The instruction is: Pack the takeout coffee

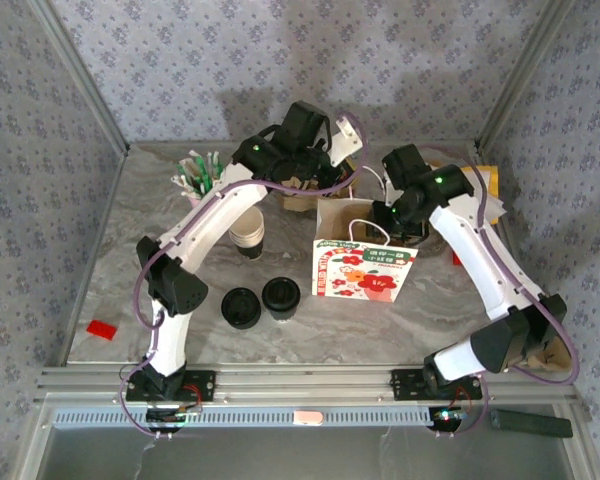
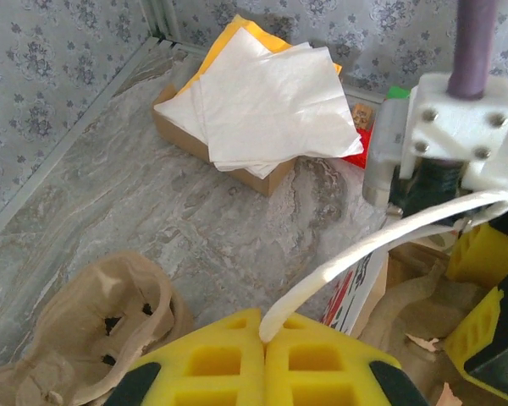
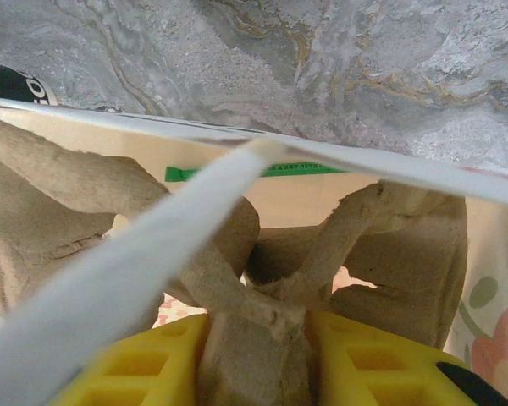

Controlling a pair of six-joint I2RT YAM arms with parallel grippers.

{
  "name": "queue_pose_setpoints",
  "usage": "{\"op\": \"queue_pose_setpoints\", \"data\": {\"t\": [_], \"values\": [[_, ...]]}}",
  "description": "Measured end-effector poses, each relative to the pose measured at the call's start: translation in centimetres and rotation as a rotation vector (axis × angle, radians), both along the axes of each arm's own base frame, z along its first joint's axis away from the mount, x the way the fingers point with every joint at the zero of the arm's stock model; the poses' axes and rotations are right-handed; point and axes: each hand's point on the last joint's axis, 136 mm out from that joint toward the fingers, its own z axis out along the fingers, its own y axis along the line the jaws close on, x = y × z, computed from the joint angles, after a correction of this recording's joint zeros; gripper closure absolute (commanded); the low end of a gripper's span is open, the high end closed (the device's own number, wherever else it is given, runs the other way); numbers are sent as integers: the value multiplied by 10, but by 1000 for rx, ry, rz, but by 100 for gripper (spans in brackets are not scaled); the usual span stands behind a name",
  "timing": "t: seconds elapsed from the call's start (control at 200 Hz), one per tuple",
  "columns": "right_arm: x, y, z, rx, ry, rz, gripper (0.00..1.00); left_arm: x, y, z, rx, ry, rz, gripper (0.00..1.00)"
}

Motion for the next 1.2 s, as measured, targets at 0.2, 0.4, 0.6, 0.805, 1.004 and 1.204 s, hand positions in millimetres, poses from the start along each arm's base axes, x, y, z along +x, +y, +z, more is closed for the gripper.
{"op": "queue_pose_setpoints", "data": {"t": [0.2,0.4,0.6,0.805,1.004,1.204], "values": [[0,-11,4,13,-14,-33,66,1,1,0,-2,10,8,100],[-2,-18,11,32,-35,-58,66,4,5,-4,-10,45,29,100],[-5,-19,16,44,-56,-49,66,17,16,-4,-39,105,81,100],[-5,-15,13,35,-66,-5,66,25,10,-6,-53,149,94,100],[-9,-7,12,13,-80,67,67,27,8,-11,-59,195,119,100],[-13,2,12,-30,-102,137,66,31,5,-11,-72,217,138,100]]}}
